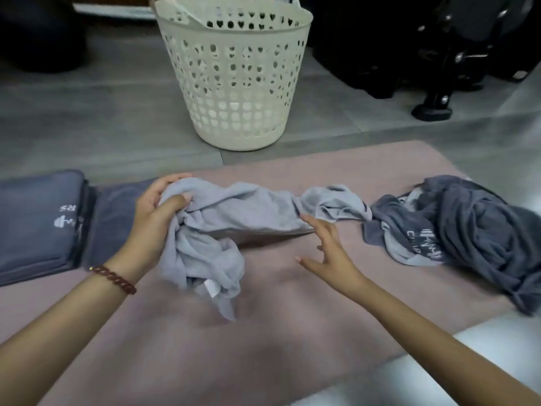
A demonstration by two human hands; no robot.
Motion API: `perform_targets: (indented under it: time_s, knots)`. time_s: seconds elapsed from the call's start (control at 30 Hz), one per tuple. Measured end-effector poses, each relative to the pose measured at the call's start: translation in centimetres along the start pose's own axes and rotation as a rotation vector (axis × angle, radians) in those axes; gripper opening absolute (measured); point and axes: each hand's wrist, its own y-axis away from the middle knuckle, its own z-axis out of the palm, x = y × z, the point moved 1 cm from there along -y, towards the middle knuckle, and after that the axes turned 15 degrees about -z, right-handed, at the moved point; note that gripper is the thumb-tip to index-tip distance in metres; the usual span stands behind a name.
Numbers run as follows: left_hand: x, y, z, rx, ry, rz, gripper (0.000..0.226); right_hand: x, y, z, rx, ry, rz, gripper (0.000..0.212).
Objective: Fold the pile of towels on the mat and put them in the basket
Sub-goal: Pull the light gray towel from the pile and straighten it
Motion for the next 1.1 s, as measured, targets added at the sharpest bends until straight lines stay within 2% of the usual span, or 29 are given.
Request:
perform_targets:
  time_s: [0.1,0.2,0.3,0.33,0.4,0.47,0.53,0.6,0.7,0.77,0.83,0.9,0.97,1.03,1.1]
  knots:
    - [1.3,-0.6,-1.5,-0.016,0.041,0.027,0.028,-3.2,-2.9,2.4,-0.056,-0.071,-0.098,0.072]
    - [1.3,-0.8,-0.7,-0.052,0.091,0.009,0.023,-6.4,-5.3,4.1,-0.113,-0.238,-0.079,0.071]
    - [0.5,-0.8,0.7,-0.133,0.239,-0.132,0.031,-7.8,-7.0,5.3,-0.154,-0.105,-0.16,0.072]
    - [0.3,-0.7,1.2,-0.193,0.303,-0.183,0.036,-7.7,-7.3,5.3,-0.13,-0.047,-0.185,0.066]
    - [-0.1,-0.9,2.3,-0.299,0.366,-0.25,0.045,-6.9,-7.5,4.4,-0.004,-0.034,-0.146,0.04]
    - [-0.9,-1.3,3.0,-0.291,0.218,-0.248,0.055,-5.6,-7.2,2.3,0.113,-0.162,-0.036,0.02]
    - [-1.9,-2.0,3.8,-0.243,-0.187,-0.174,0.073,-4.3,-6.6,-1.0,0.229,-0.353,0.087,0.015]
    - [-2.9,-2.2,5.0,-0.262,-0.472,-0.092,0.069,-3.1,-5.6,-4.5,0.322,-0.452,0.162,0.014]
    - [-4.5,-3.2,7.2,-0.258,-0.434,-0.095,0.019,-1.1,-4.6,-8.9,0.447,-0.442,0.182,0.024]
    - [-5.5,-4.1,8.1,-0.168,-0.39,-0.177,0.034,0.5,-4.6,-11.1,0.579,-0.421,0.208,0.023]
    - [-5.8,-4.6,8.9,-0.127,-0.292,-0.282,0.039,2.1,-4.8,-12.6,0.686,-0.382,0.245,0.025]
    - [-6.3,-4.5,10.0,-0.157,-0.271,-0.319,0.032,3.4,-5.2,-12.8,0.692,-0.363,0.276,0.025]
    - [-7.2,-3.4,11.2,-0.253,-0.361,-0.289,0.009,4.5,-5.7,-11.7,0.588,-0.35,0.305,0.019]
    - [-9.4,-1.6,12.3,-0.415,-0.588,-0.282,0.049,5.1,-6.6,-9.8,0.481,-0.329,0.343,0.016]
    - [-12.3,0.2,13.2,-0.532,-0.903,-0.32,0.074,5.3,-7.5,-8.0,0.46,-0.38,0.38,0.018]
